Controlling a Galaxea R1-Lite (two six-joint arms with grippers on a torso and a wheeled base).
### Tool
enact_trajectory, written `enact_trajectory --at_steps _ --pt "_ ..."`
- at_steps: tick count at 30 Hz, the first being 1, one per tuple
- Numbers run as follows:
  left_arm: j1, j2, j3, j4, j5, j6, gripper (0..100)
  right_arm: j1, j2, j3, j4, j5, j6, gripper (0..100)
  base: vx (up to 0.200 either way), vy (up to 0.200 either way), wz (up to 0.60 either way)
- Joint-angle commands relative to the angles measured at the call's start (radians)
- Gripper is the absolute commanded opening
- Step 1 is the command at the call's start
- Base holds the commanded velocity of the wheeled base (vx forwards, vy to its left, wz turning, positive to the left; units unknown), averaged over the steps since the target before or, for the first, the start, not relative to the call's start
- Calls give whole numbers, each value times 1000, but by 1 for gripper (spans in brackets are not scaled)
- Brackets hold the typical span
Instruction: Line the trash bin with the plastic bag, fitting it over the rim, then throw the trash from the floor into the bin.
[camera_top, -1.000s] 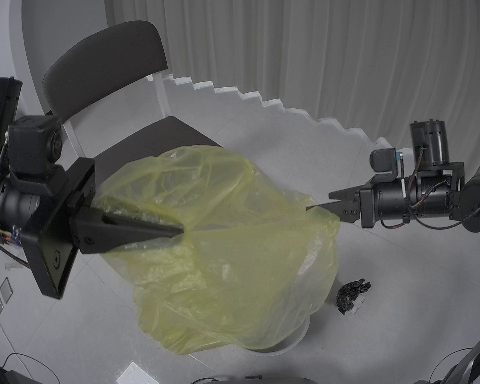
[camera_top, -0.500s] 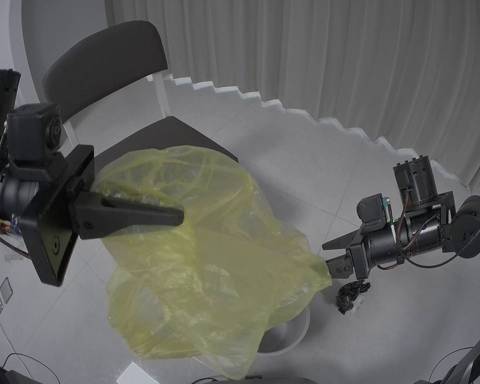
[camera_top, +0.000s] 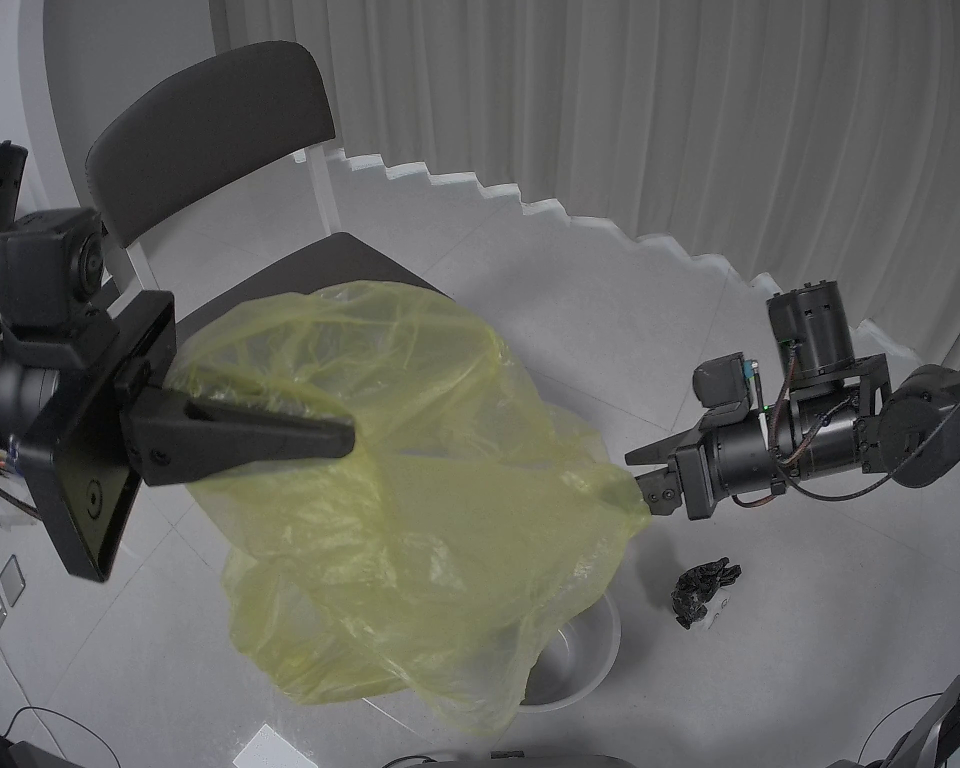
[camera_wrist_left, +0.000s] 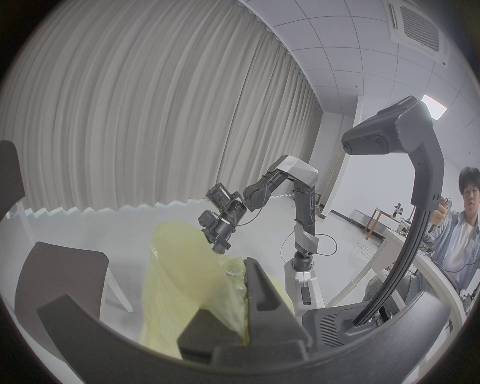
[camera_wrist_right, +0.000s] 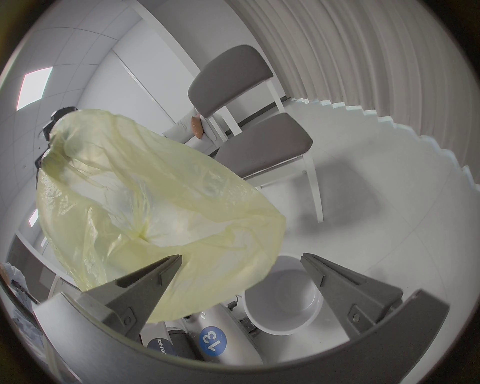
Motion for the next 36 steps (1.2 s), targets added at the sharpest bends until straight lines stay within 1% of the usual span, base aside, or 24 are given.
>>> enact_trajectory --at_steps 1,7,10,12,17,18,19,20,22,29,36 --pt "-1 -4 1 -1 0 0 0 22 66 -7 -2 0 0 100 0 0 0" --pt "1 -2 3 -15 1 -1 0 34 63 -2 2 2 5 100 0 0 0" --pt "1 2 1 -30 1 -1 0 50 64 1 -1 2 31 100 0 0 0" --pt "1 2 1 -45 0 -3 0 56 64 -4 -5 5 64 100 0 0 0" --pt "1 2 3 -56 0 -3 0 64 54 -4 -60 43 160 100 0 0 0" --pt "2 2 4 -58 0 -3 0 68 51 -2 -91 49 202 100 0 0 0" --pt "2 2 4 -58 0 -3 0 71 51 -1 -99 52 216 100 0 0 0" --pt "5 2 3 -58 0 -4 0 79 49 2 -126 55 264 100 0 0 0" --pt "10 2 3 -68 0 -4 0 84 48 6 -148 55 293 100 0 0 0" --pt "18 5 6 -120 -3 -12 0 87 43 9 -148 57 316 100 0 0 0" --pt "21 5 26 -122 0 -12 0 85 34 24 -152 55 311 100 0 0 0"
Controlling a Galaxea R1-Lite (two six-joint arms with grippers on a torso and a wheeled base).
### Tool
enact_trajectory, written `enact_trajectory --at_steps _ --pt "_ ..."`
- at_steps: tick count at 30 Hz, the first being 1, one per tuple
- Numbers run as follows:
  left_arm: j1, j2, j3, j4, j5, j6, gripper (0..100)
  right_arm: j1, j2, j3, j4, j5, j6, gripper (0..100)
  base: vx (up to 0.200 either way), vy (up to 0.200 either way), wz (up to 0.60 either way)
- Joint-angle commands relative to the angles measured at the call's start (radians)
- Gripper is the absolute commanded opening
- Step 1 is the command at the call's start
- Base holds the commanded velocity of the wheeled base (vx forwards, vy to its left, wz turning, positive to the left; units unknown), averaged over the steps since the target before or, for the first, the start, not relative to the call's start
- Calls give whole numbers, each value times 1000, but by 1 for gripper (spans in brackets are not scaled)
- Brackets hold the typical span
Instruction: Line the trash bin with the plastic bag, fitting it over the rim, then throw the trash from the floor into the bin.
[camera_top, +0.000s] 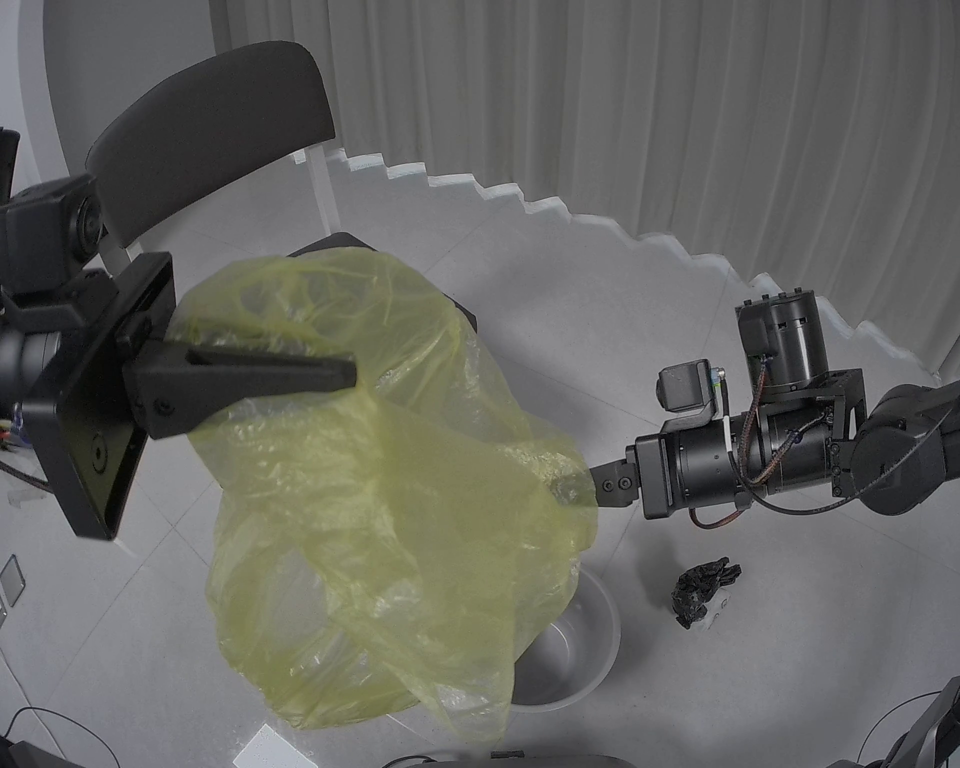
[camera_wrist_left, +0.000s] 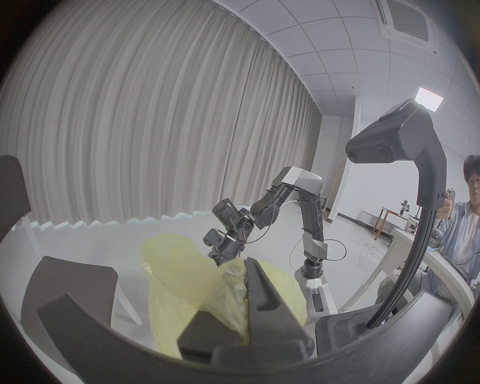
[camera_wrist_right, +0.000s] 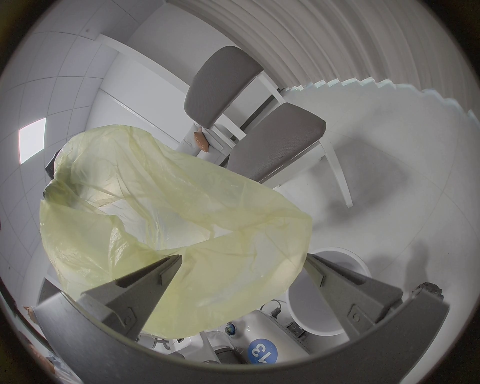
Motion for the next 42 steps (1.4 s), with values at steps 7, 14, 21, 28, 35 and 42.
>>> enact_trajectory --at_steps 7,14,21,28,35,42 --pt "3 5 9 -2 2 0 0 -1 -22 11 8 1 -1 0 0 0 0" --pt "12 3 18 -1 3 -1 0 -30 -48 22 24 0 -17 0 0 0 0" --pt "60 -63 195 -63 124 -35 0 -142 -121 14 192 -5 -142 0 0 0 0" --pt "6 -63 474 -470 388 -238 0 -179 -178 16 335 -42 -226 0 0 0 0" --pt "-177 104 511 -587 830 -388 0 -155 -178 26 378 -214 -300 0 0 0 0" --pt "-278 222 520 -640 893 -486 0 -139 -189 75 387 -301 -378 0 0 0 0"
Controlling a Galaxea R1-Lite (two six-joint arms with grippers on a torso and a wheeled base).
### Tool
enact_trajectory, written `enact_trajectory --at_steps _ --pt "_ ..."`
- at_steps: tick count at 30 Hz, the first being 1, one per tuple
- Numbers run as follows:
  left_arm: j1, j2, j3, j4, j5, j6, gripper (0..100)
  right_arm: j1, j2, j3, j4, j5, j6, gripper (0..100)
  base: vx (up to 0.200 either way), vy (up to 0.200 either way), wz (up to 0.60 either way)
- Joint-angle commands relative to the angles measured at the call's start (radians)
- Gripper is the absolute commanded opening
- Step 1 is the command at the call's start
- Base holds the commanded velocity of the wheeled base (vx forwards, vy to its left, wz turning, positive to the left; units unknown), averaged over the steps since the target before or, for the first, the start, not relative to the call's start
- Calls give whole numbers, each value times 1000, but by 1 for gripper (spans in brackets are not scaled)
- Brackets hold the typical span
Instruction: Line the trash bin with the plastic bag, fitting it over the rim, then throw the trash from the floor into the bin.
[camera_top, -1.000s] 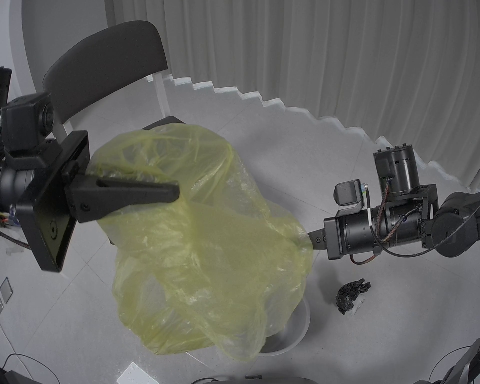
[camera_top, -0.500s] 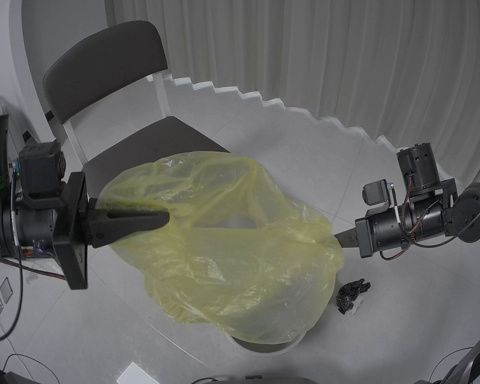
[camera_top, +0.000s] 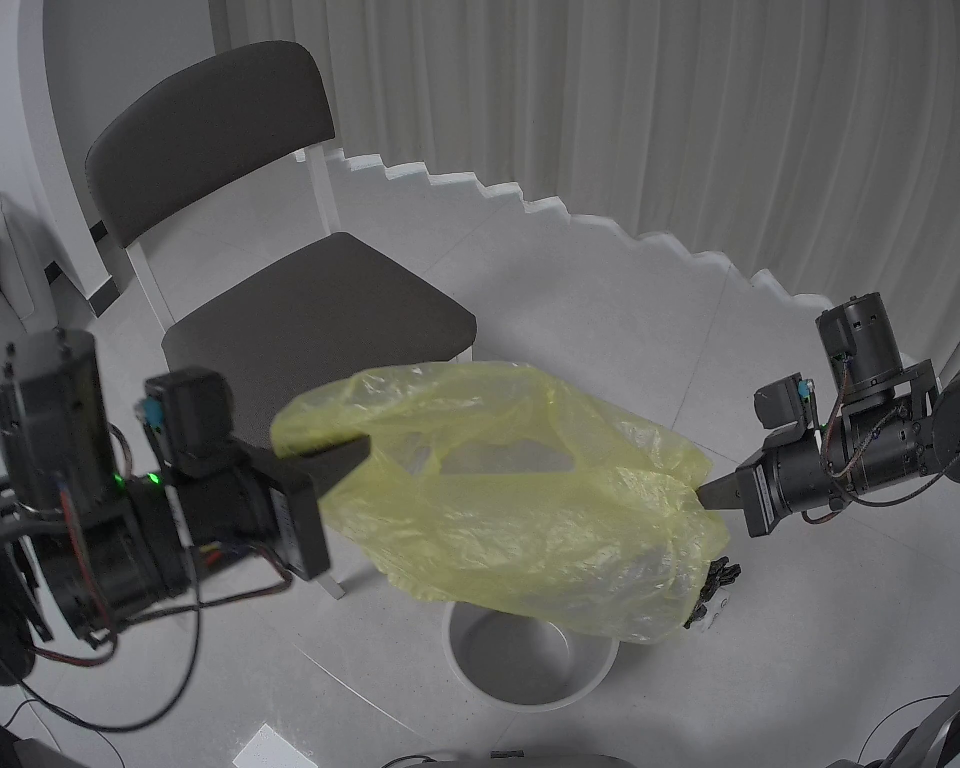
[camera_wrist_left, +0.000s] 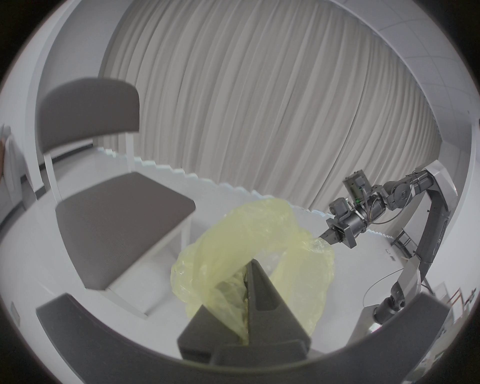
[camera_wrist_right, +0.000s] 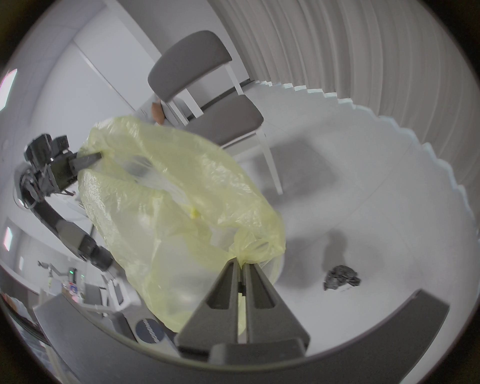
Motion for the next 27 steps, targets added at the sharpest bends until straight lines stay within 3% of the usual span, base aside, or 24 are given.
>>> enact_trajectory --at_steps 1,11,27 --pt "-93 150 39 -53 28 -63 0 12 -23 43 22 -61 -62 0 0 0 0" --pt "-129 248 119 -93 19 -141 0 46 104 49 2 -104 -97 0 0 0 0" --pt "-97 549 235 -547 -53 -184 0 17 302 23 -92 -118 -120 0 0 0 0"
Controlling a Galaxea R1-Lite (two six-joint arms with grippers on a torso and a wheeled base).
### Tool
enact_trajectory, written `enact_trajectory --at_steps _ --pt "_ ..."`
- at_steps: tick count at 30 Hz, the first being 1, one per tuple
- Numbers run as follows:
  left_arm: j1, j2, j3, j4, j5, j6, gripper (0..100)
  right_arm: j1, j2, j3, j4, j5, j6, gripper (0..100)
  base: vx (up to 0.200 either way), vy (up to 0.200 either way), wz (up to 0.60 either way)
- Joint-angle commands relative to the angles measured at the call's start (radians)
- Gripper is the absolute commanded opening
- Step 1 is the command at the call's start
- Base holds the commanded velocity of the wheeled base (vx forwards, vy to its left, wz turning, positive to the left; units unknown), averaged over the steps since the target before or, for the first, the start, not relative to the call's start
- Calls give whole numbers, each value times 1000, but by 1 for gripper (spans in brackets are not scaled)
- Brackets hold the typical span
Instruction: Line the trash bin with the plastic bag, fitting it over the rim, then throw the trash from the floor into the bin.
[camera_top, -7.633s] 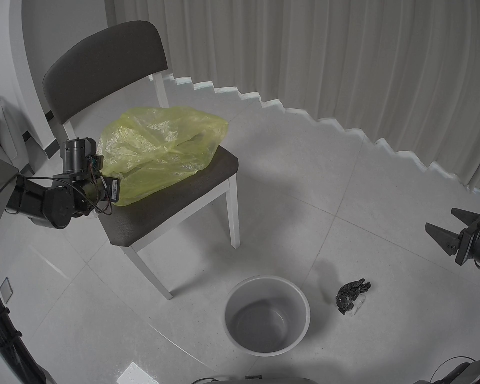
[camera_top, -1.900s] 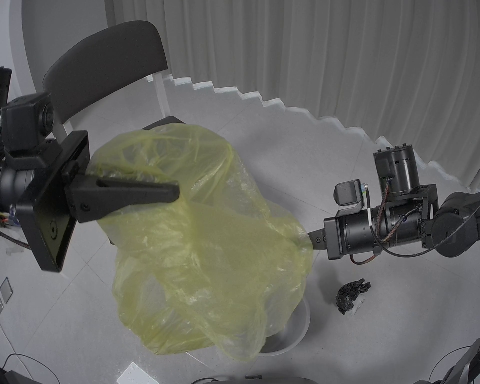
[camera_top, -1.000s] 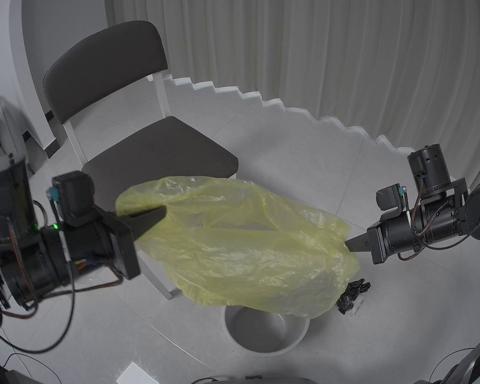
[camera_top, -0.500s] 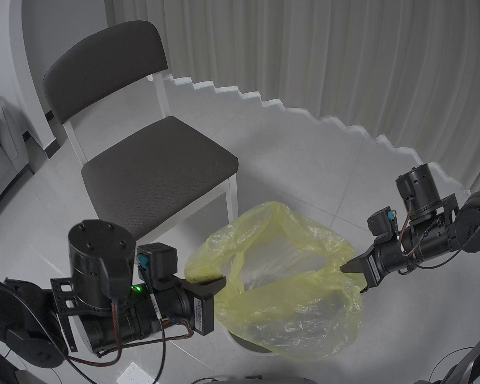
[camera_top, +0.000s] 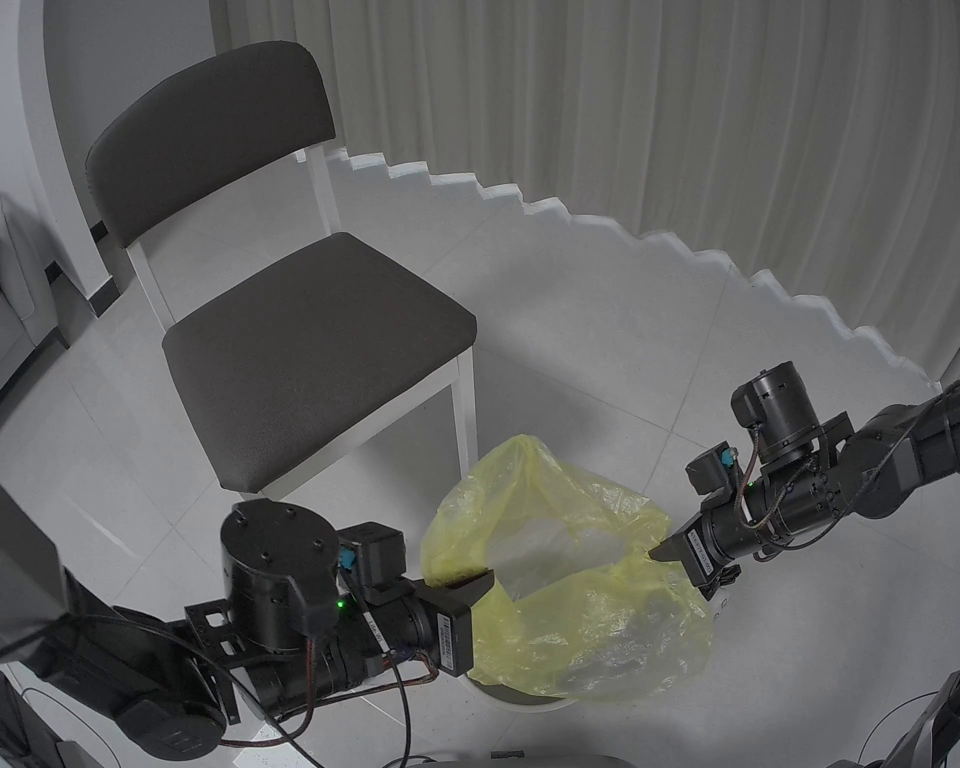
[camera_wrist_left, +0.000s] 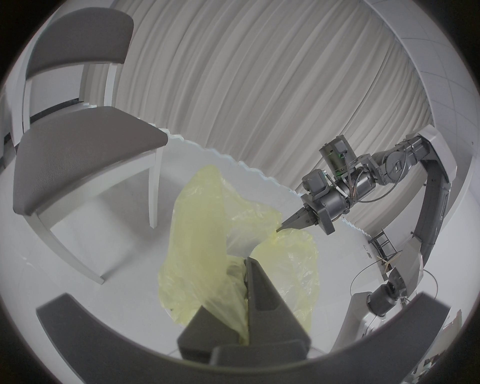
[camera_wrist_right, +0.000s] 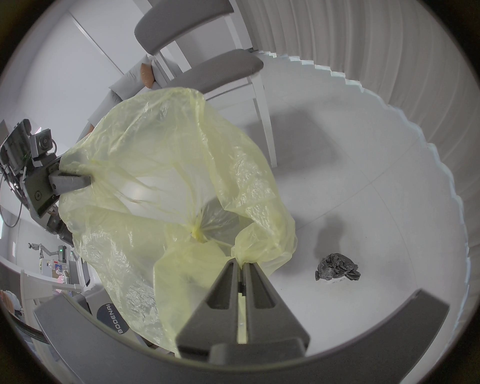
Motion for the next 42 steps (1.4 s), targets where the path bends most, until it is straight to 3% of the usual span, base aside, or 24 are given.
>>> enact_trajectory --at_steps 1,15,29,35,42 --pt "19 162 37 -94 -22 -1 0 -33 104 -28 -7 2 -32 0 0 0 0" --pt "88 297 88 -196 -104 -4 0 -41 220 -83 -7 63 -44 0 0 0 0" --pt "77 581 134 -458 -128 -3 0 -53 268 -26 -7 62 -53 0 0 0 0" --pt "134 686 146 -544 -176 7 0 -26 309 -22 -20 60 -52 0 0 0 0" --pt "148 739 182 -599 -174 17 0 -23 380 -18 -97 54 -49 0 0 0 0"
